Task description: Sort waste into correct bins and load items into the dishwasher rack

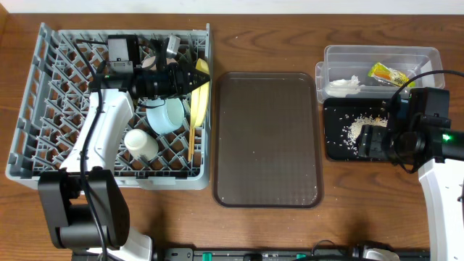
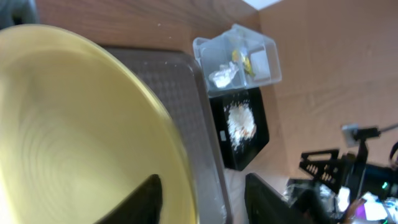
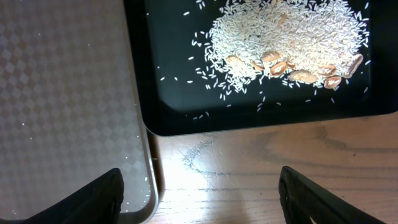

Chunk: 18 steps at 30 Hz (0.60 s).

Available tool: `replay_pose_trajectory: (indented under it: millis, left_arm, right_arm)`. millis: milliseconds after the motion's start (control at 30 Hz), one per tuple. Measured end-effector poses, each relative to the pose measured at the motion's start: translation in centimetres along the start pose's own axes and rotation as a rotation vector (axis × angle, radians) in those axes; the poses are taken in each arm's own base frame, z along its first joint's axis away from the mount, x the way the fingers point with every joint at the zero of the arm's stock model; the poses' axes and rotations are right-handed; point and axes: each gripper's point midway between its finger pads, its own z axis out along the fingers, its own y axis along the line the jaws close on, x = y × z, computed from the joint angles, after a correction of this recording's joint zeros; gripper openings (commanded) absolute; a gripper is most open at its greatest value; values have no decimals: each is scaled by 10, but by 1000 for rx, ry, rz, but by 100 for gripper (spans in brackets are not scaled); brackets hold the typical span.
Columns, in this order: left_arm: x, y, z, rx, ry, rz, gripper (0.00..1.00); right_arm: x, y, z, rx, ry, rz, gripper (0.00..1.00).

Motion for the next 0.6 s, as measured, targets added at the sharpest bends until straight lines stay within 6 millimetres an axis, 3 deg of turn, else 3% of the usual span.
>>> replay_pose_trajectory:
  millis: [133,333,433,600]
  left_arm:
    - [0,2,0,-13,-1,-5,78]
    - [-3,11,-9,-132,-40,0,83]
    - [-5,11,-28,-254,-94,22,85]
    - [-1,15,-78,-538,-193,31,86]
  right_arm:
    - [0,0,0,0,0,0,78]
    - [-7,1,0,-4,-27,-3,77]
    - [-19,7,-1,-38,-76,-10,76]
    - [-50,30,-8,-165,-205,-41,76]
